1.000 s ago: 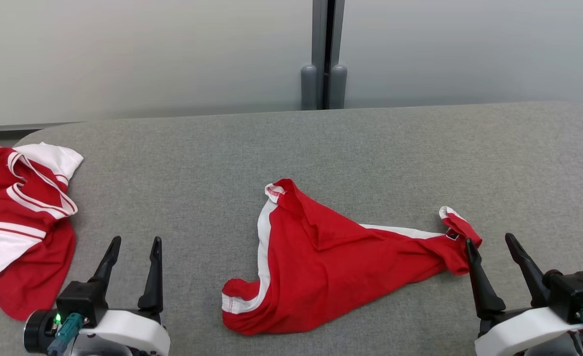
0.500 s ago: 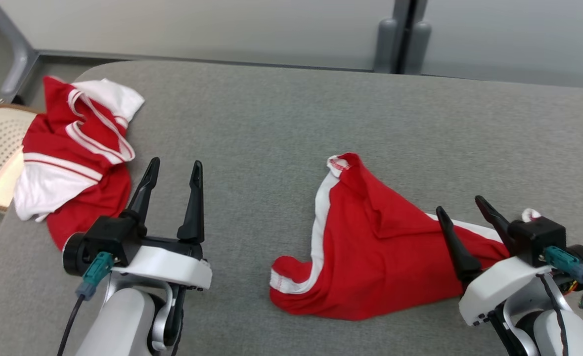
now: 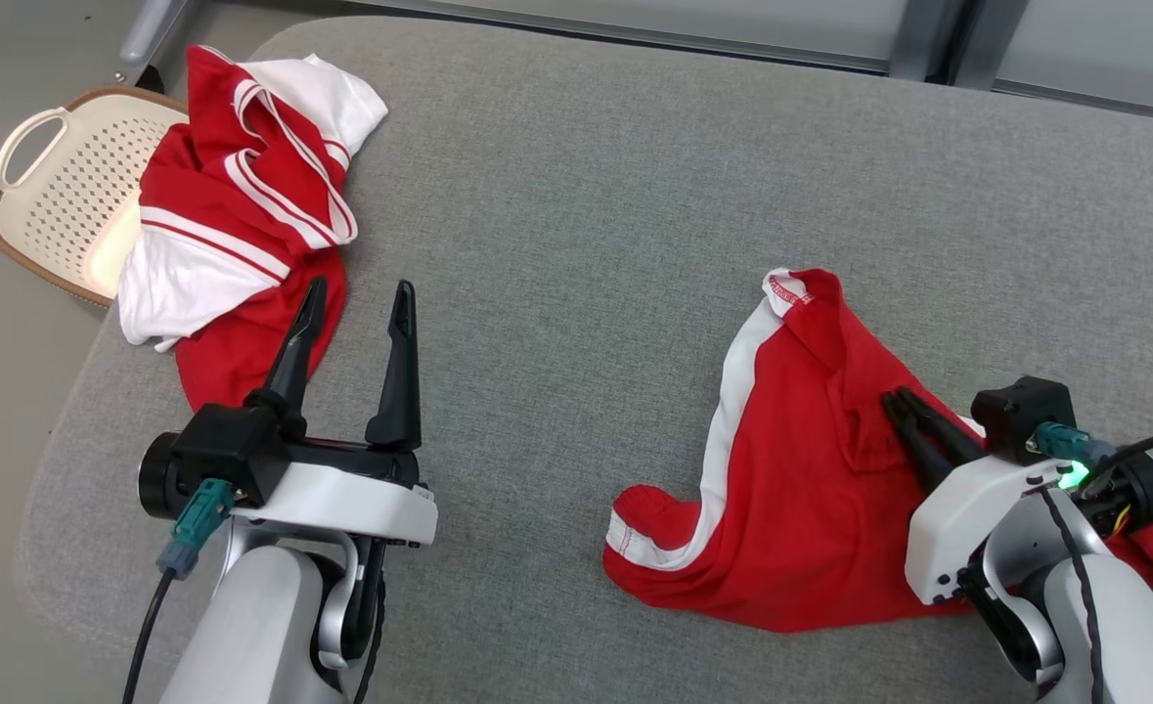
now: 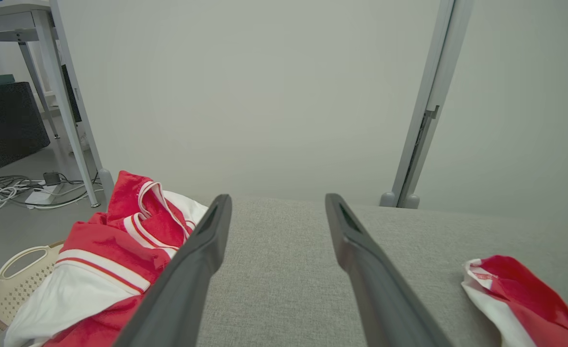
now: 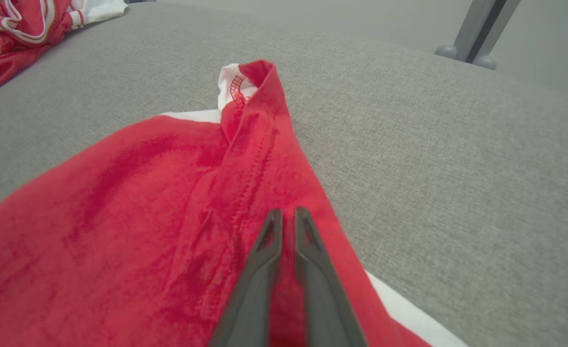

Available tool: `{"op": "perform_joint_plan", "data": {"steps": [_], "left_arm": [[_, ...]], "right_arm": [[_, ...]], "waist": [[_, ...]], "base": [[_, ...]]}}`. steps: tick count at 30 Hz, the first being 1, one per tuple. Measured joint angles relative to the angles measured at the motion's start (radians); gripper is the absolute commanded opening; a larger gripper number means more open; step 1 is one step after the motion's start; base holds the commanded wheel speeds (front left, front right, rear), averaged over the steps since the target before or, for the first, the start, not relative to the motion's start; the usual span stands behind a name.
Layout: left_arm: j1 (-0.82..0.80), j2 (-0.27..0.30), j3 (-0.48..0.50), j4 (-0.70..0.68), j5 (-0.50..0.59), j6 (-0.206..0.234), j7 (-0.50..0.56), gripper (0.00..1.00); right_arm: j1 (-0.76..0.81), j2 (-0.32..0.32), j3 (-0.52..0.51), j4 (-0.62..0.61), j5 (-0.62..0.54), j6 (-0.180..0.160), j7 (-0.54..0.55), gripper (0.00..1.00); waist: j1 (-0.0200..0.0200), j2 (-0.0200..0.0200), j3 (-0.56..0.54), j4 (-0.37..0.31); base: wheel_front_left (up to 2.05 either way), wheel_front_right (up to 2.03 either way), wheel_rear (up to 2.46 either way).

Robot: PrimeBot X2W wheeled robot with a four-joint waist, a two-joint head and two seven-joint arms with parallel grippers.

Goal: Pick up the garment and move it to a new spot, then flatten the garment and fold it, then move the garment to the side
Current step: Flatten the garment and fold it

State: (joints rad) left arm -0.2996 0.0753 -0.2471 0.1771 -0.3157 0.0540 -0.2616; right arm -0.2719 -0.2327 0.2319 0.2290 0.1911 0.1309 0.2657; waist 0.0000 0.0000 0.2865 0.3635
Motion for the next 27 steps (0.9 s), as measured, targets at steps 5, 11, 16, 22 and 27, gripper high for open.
{"op": "perform_joint_plan", "data": {"steps": [5,11,16,22,27], "left_arm": [[0.000,-0.011,0.021,0.002,0.018,-0.013,0.000,1.00],[0.000,-0.018,0.041,0.013,0.036,-0.026,0.000,1.00],[0.007,-0.019,0.062,0.023,0.048,-0.031,0.000,1.00],[0.033,-0.007,0.090,0.035,0.060,-0.037,0.000,1.00],[0.070,0.008,0.109,0.036,0.065,-0.036,-0.002,1.00]], "right_arm": [[-0.005,0.005,-0.003,-0.017,0.015,0.000,-0.022,0.00],[0.002,0.016,-0.036,-0.080,0.035,0.000,-0.070,0.00],[0.032,0.038,-0.084,-0.161,0.048,0.000,-0.158,0.00],[0.066,0.060,-0.125,-0.245,0.049,0.000,-0.259,1.00],[0.109,0.076,-0.175,-0.276,0.020,0.000,-0.285,1.00]], "waist": [[0.0000,0.0001,0.002,-0.024],[0.0000,0.0000,-0.009,-0.063],[0.0000,0.0000,-0.028,-0.099],[0.0000,0.0001,-0.052,-0.153],[0.0000,0.0000,-0.076,-0.202]], "base": [[0.00,0.00,0.00],[0.00,0.00,0.00],[0.00,0.00,0.00],[0.00,0.00,0.00],[0.00,0.00,0.00]]}}
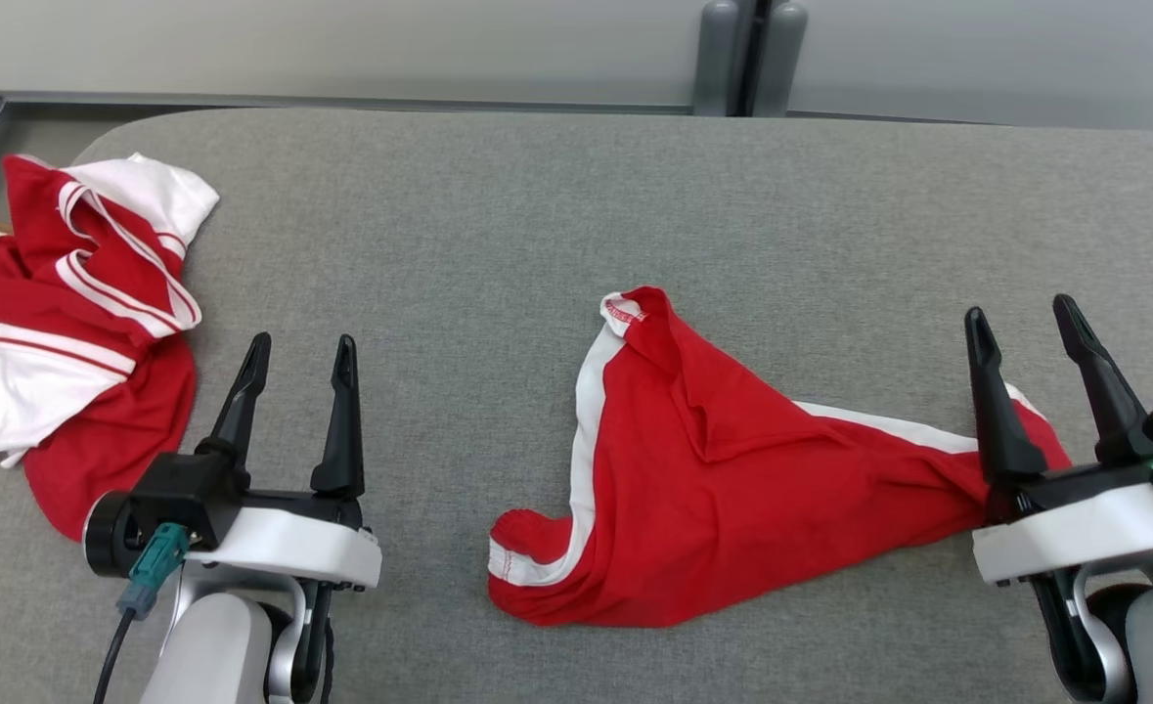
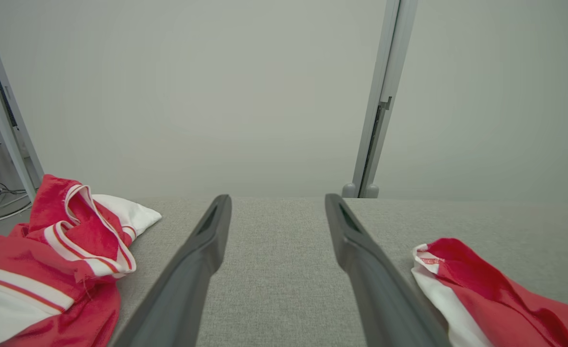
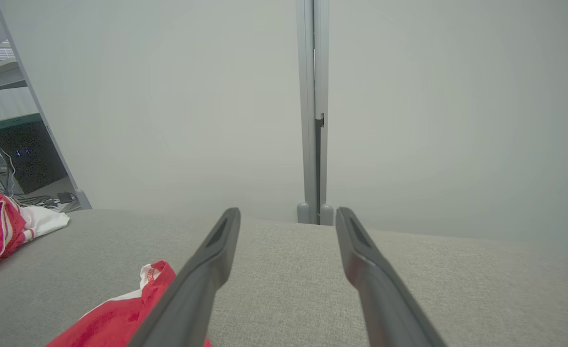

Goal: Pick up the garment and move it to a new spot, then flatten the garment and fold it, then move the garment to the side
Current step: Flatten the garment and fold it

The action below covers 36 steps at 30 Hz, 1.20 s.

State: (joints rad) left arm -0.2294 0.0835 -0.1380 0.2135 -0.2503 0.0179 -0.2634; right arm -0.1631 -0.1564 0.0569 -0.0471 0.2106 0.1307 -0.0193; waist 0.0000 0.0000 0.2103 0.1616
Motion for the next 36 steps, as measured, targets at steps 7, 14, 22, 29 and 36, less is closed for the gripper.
{"op": "perform_joint_plan", "data": {"steps": [7,14,22,29,36], "left_arm": [[0.066,0.019,0.007,0.006,0.004,0.005,0.000,1.00],[0.130,0.032,-0.002,0.009,0.003,0.007,0.017,1.00],[0.165,0.041,-0.016,-0.007,0.004,0.013,0.039,1.00],[0.172,0.045,-0.022,-0.015,0.003,0.019,0.043,1.00],[0.178,0.049,-0.027,-0.020,0.002,0.027,0.047,1.00]], "right_arm": [[0.114,0.018,-0.033,-0.025,-0.019,0.000,0.012,1.00],[0.202,0.036,-0.007,-0.040,-0.019,0.000,0.039,1.00],[0.236,0.039,-0.003,-0.054,-0.019,0.000,0.055,1.00],[0.240,0.041,-0.003,-0.054,-0.021,0.000,0.058,1.00],[0.240,0.041,-0.010,-0.052,-0.027,0.000,0.058,1.00]], "waist": [[0.0000,0.0000,-0.059,-0.048],[0.0000,0.0000,-0.125,-0.074],[0.0000,0.0000,-0.160,-0.077],[0.0000,0.0000,-0.159,-0.078],[0.0001,0.0000,-0.159,-0.075]], "base": [[0.00,0.00,0.00],[0.00,0.00,0.00],[0.00,0.00,0.00],[0.00,0.00,0.00],[0.00,0.00,0.00]]}}
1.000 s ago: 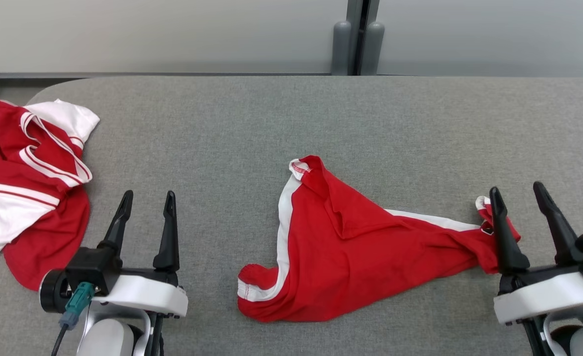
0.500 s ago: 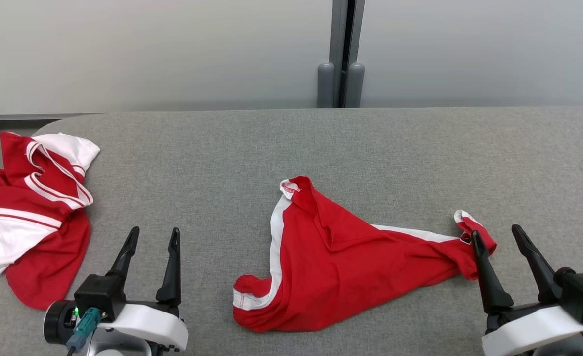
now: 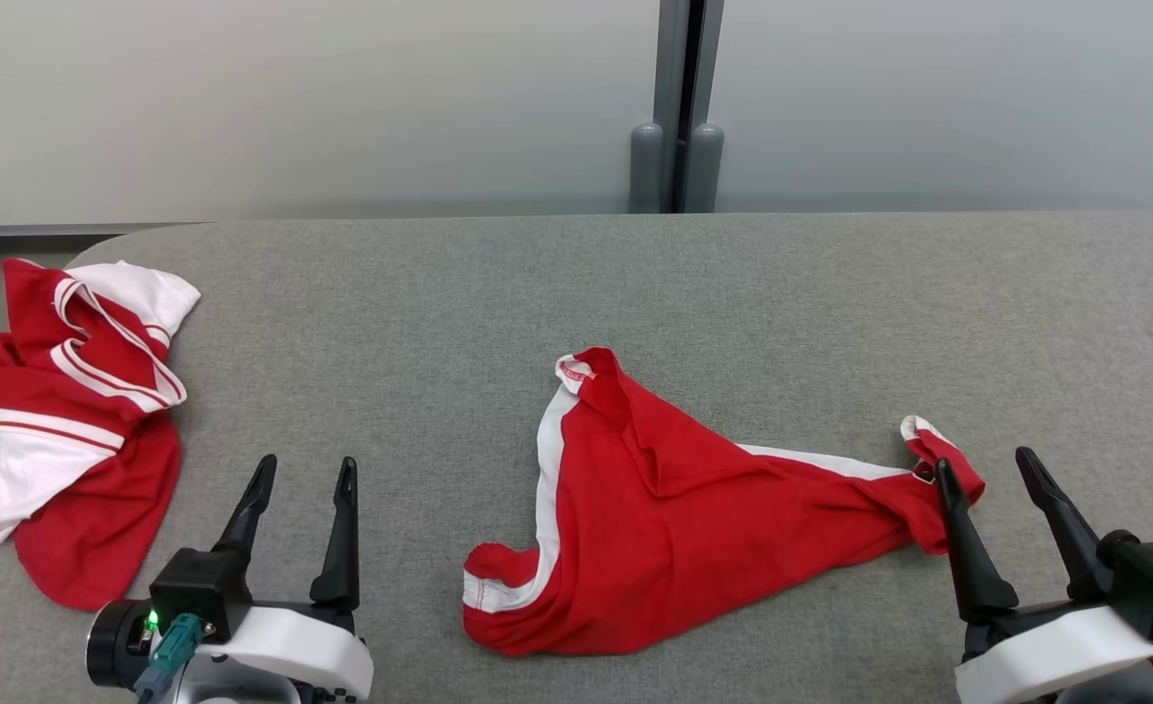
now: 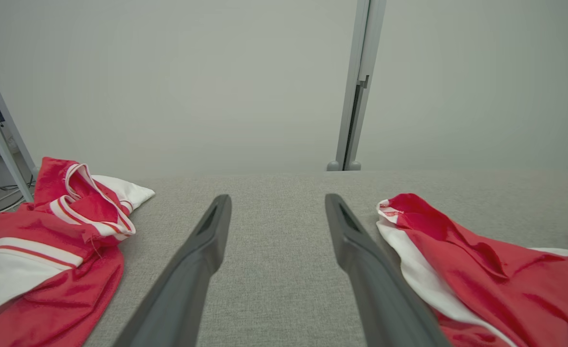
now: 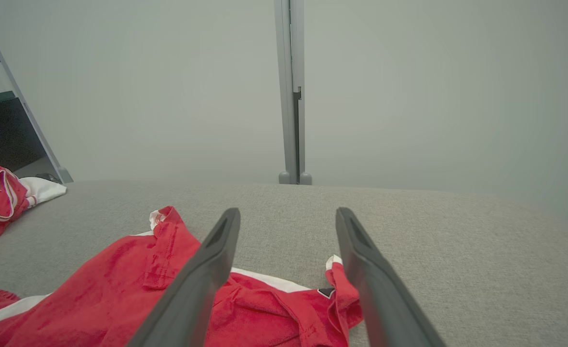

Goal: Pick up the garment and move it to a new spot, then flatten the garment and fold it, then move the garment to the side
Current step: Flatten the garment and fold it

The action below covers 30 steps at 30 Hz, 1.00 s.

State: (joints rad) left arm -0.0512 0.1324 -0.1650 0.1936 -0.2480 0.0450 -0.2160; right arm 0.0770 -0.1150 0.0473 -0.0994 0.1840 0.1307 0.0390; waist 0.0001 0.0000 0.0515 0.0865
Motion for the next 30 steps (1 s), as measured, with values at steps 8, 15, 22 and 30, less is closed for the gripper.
{"op": "perform_joint_plan", "data": {"steps": [8,15,22,30], "left_arm": [[-0.020,-0.002,-0.012,-0.007,-0.005,0.000,-0.002,1.00],[-0.084,-0.030,-0.039,-0.019,-0.009,-0.005,-0.022,1.00],[-0.159,-0.061,-0.074,0.004,-0.021,-0.015,-0.041,1.00],[-0.187,-0.079,-0.087,0.013,-0.037,-0.012,-0.046,1.00]], "right_arm": [[-0.011,-0.001,-0.019,0.021,-0.003,0.000,0.020,1.00],[-0.133,-0.067,0.058,0.099,0.009,0.000,0.090,1.00],[-0.293,-0.151,0.242,0.214,0.067,0.000,0.198,1.00],[-0.397,-0.214,0.340,0.316,0.107,0.000,0.338,0.36]], "waist": [[-0.0001,0.0000,0.015,0.027],[-0.0001,0.0000,0.077,0.092],[-0.0001,0.0000,0.156,0.192],[0.0000,0.0000,0.226,0.275]], "base": [[0.00,0.00,0.00],[0.00,0.00,0.00],[0.00,0.00,0.00],[0.00,0.00,0.00]]}}
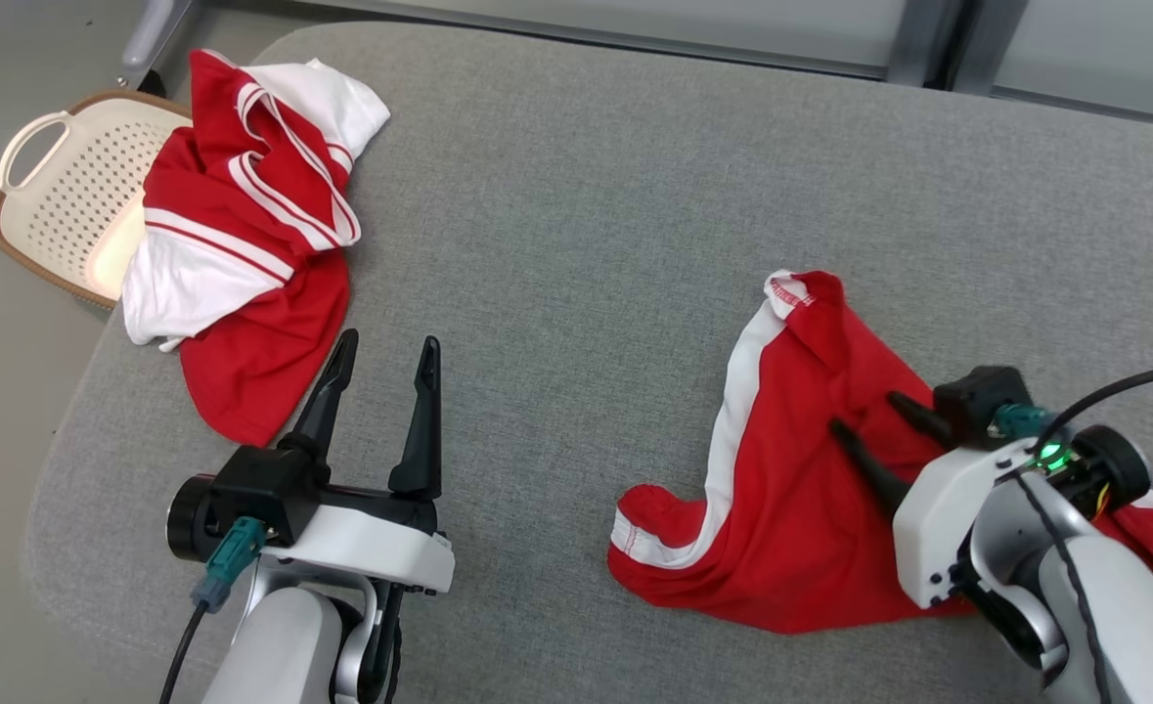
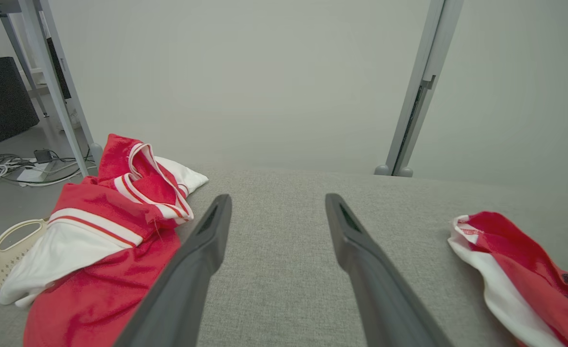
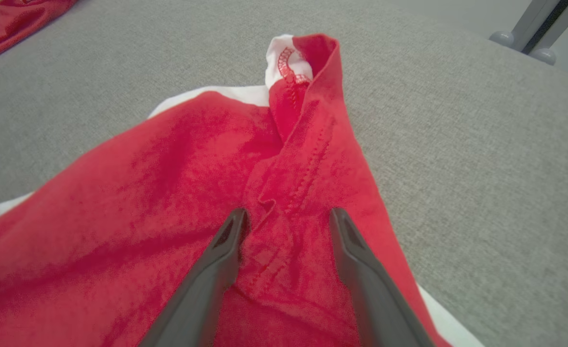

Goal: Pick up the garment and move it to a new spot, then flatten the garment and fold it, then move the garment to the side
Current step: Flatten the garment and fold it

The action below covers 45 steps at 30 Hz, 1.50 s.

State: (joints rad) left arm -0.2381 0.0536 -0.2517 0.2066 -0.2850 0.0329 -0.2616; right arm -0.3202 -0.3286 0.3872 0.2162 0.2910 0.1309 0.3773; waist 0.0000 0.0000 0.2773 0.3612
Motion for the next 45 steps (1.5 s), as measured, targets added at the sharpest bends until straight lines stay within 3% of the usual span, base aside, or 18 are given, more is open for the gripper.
{"op": "perform_joint_plan", "data": {"steps": [1,11,17,22,29,31,32,33,38,45], "left_arm": [[0.000,0.000,0.001,-0.002,0.000,0.002,0.000,1.00],[0.000,-0.003,0.025,-0.024,0.005,0.007,0.000,1.00],[-0.001,-0.004,0.054,-0.032,0.022,-0.004,-0.002,1.00],[-0.005,0.001,0.075,-0.038,0.041,-0.013,-0.002,1.00],[-0.015,0.005,0.096,-0.038,0.054,-0.023,-0.002,1.00],[-0.015,0.007,0.101,-0.039,0.057,-0.023,-0.002,1.00],[-0.015,0.008,0.103,-0.038,0.058,-0.024,-0.002,1.00],[-0.015,0.009,0.104,-0.037,0.061,-0.024,-0.002,1.00],[-0.014,0.014,0.114,-0.035,0.065,-0.024,-0.002,1.00],[0.003,0.023,0.129,-0.033,0.071,-0.017,-0.002,1.00]], "right_arm": [[-0.005,0.001,-0.009,-0.001,0.000,0.000,0.000,0.00],[0.010,0.040,-0.146,-0.091,-0.011,0.000,-0.069,0.00],[0.140,0.131,-0.336,-0.228,-0.031,0.000,-0.113,0.00],[0.260,0.208,-0.436,-0.297,-0.037,0.000,-0.121,0.00],[0.376,0.271,-0.533,-0.240,0.023,0.000,-0.166,0.00],[0.382,0.277,-0.535,-0.190,0.053,0.000,-0.187,0.48],[0.380,0.277,-0.536,-0.165,0.069,0.000,-0.203,0.80],[0.379,0.277,-0.535,-0.146,0.068,0.000,-0.218,1.00],[0.339,0.278,-0.517,-0.106,0.105,0.000,-0.347,1.00],[0.290,0.261,-0.477,-0.223,-0.006,0.000,-0.430,1.00]], "waist": [[0.0000,0.0000,0.005,0.004],[0.0000,0.0000,0.014,-0.033],[0.0000,0.0000,0.006,-0.107],[0.0000,0.0000,0.006,-0.168],[0.0000,0.0000,0.013,-0.231],[0.0000,0.0000,0.016,-0.244],[0.0000,0.0000,0.016,-0.250],[0.0000,0.0000,0.016,-0.255],[0.0000,0.0000,0.009,-0.277],[0.0000,0.0000,-0.014,-0.300]], "base": [[0.00,0.00,0.00],[0.00,0.00,0.00],[0.00,0.00,0.00],[0.00,0.00,0.00],[0.00,0.00,0.00],[0.00,0.00,0.00],[0.00,0.00,0.00],[0.00,0.00,0.00],[0.00,0.00,0.00],[0.00,0.00,0.00]]}}
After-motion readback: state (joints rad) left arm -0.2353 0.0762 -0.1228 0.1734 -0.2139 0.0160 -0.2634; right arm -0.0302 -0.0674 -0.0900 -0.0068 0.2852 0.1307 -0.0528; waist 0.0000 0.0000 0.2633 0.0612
